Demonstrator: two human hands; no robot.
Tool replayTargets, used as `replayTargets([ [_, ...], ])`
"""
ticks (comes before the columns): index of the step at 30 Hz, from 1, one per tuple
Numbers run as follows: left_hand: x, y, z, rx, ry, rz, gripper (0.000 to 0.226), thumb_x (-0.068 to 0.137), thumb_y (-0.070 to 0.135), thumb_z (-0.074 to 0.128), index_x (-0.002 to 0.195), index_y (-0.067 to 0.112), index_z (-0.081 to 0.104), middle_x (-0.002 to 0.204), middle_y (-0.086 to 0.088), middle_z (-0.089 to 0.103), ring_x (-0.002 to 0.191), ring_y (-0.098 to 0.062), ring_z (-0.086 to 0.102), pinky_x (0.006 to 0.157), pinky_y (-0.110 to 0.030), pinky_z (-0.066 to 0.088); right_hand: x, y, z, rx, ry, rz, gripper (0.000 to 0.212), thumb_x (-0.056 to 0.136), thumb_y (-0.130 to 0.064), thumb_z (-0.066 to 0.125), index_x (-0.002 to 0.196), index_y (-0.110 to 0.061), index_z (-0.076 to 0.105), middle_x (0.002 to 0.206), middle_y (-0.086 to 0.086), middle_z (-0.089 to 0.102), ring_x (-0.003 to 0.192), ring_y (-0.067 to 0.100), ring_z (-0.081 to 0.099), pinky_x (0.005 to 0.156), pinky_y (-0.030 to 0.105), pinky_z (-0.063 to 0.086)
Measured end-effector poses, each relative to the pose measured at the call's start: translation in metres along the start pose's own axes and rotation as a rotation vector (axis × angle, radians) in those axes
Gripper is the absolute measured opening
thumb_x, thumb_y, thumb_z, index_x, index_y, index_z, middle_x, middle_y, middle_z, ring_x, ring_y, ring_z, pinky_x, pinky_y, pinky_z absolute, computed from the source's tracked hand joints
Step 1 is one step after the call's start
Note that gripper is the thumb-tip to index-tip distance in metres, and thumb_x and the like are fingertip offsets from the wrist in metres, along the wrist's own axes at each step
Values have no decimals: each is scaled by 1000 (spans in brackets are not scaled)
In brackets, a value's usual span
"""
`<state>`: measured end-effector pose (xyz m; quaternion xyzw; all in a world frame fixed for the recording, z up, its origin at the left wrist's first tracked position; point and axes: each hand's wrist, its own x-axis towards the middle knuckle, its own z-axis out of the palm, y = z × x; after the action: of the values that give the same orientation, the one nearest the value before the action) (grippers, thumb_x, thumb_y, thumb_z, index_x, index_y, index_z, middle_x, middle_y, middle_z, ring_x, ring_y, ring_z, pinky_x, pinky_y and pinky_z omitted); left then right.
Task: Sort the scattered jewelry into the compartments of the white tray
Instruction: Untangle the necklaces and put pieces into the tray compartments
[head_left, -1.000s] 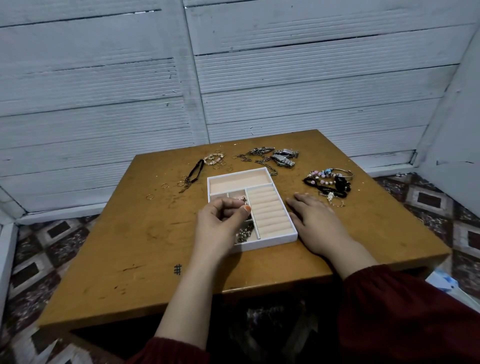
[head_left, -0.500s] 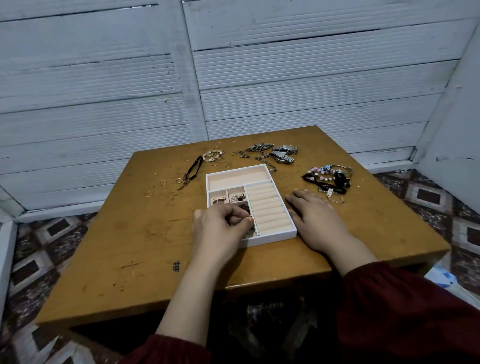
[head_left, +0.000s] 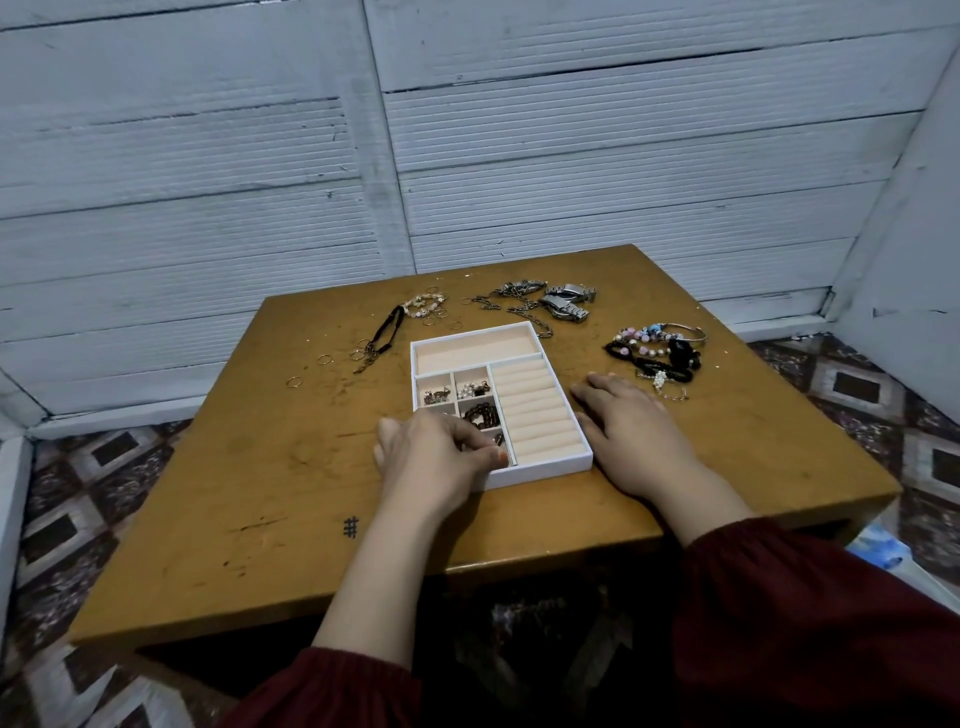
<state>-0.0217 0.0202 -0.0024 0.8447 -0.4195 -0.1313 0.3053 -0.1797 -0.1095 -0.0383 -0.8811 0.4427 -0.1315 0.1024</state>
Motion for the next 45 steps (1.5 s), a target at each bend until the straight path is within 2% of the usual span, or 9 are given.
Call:
replayTargets([
  [10,6,1,-2,49,-73,-5,10,80,43,72,80,33,73,78,12,49,105,-18,27,80,-31,24,1,1,1,3,0,4,46,99,-42,38,143,-26,40,154,-1,32,143,20,23,115,37,19],
  [17,7,-2,-4,-75,12,19,12,82,44,69,72,37,67,86,9,66,109,-21,32,88,-34,31,0,0,0,14,7,5,44,100,-36,37,143,-26,40,154,-2,32,143,19,24,115,36,18],
  [20,12,-5,-2,-196,63,57,14,74,49,70,63,41,67,71,13,67,108,-26,46,92,-35,38,0,-1,-2,18,4,8,43,100,-33,37,142,-26,41,153,-2,32,143,19,24,115,35,18],
  [23,16,-6,0,-312,77,111,13,61,57,63,68,48,68,60,15,65,90,-31,61,84,-45,51,0,-2,-3,41,2,10,41,99,-30,40,139,-26,46,151,-1,36,141,20,28,113,36,21],
  [26,17,-1,-2,-443,63,170,11,75,34,74,65,30,70,50,14,58,58,-10,56,63,-28,46,1,-3,-5,129,26,15,36,97,-26,44,132,-24,54,142,0,47,133,21,38,110,38,29],
  [28,17,2,-3,-500,46,186,16,81,21,73,66,26,69,48,16,54,50,-2,49,58,-22,39,2,-4,-7,207,48,16,32,95,-24,48,126,-21,58,131,0,54,124,22,47,105,42,36],
  [33,22,9,-5,-566,36,220,13,84,17,70,72,23,69,57,9,58,59,-8,56,61,-26,49,10,-13,-19,345,114,17,27,94,-20,52,118,-20,62,117,1,58,112,21,52,97,41,42],
  [40,48,6,-9,-613,92,265,14,85,9,66,85,22,68,56,13,54,53,0,49,53,-14,41,41,-50,-34,395,188,-102,23,93,-21,55,113,-25,63,120,-5,57,117,14,50,100,37,40],
  [45,79,-8,-17,-655,162,246,14,88,15,64,85,29,67,68,12,62,63,-1,56,62,-26,48,73,-83,-31,375,132,-197,21,92,-24,56,112,-26,63,117,-5,58,113,15,51,98,37,40],
])
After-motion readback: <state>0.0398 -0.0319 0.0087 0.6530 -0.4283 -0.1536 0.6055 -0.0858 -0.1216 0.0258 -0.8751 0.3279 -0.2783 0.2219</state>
